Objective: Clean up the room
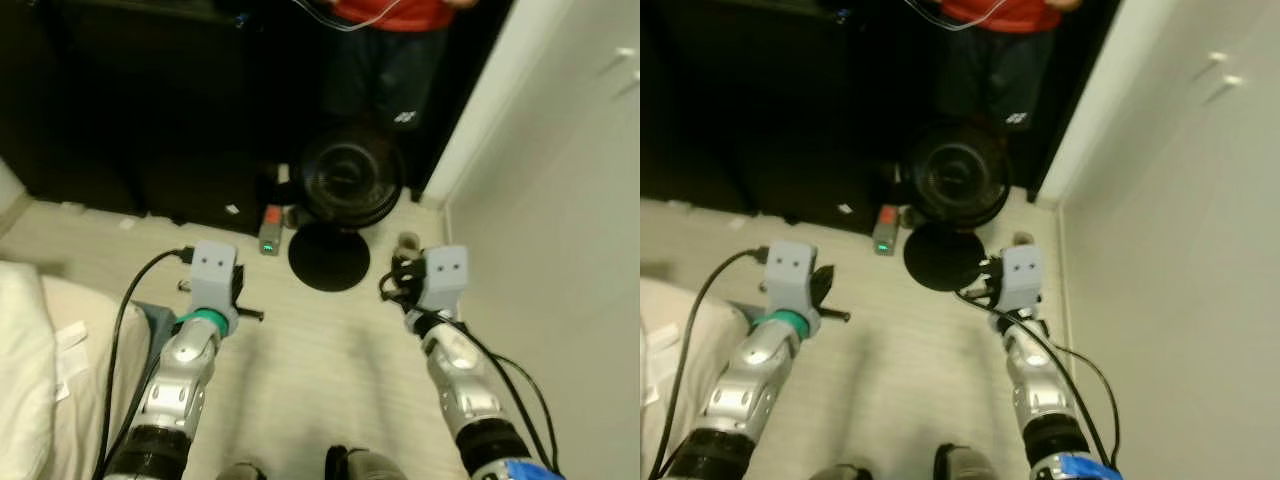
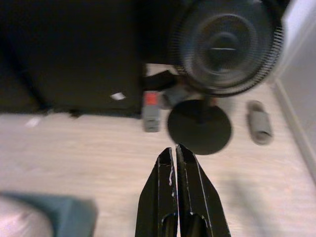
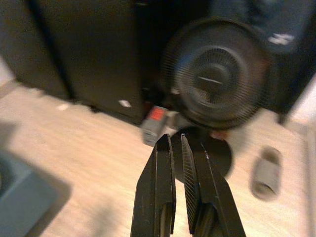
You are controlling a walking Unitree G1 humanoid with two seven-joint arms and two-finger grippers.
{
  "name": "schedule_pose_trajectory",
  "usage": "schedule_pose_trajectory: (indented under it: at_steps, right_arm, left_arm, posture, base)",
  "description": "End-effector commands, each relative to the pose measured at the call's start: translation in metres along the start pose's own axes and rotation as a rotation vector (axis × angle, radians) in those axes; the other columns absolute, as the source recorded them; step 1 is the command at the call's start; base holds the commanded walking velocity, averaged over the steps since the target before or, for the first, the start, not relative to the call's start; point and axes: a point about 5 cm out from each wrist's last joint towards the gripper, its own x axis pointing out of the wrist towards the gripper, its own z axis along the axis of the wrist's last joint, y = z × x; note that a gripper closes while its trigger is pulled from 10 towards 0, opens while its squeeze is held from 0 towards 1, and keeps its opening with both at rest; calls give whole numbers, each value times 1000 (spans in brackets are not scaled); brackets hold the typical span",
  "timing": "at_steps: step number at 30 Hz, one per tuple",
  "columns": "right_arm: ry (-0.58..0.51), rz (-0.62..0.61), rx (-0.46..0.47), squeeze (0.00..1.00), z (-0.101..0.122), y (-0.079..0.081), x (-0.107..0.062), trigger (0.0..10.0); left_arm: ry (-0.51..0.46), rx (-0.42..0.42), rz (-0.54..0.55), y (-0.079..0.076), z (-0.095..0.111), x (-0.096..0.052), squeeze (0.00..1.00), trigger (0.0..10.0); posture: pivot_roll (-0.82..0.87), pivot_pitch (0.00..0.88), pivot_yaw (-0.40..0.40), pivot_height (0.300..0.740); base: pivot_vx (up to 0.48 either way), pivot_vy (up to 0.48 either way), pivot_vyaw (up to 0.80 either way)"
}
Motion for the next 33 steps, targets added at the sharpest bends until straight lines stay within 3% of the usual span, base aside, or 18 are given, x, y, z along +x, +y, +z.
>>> schedule_pose_trajectory:
  at_steps: [1, 33]
  right_arm:
    - [28, -5, -2, 0, -7, -3, -4, 10000]
    - [16, 42, -28, 0, -5, 1, -4, 10000]
  left_arm:
    - [33, 4, -8, -3, -8, -2, 0, 10000]
    - [30, 7, -11, -4, -8, 0, 0, 10000]
  posture:
    - [-24, 23, -3, 740]
    - [-25, 17, -3, 740]
  base:
    - [0, 0, 788]
    - [0, 0, 785]
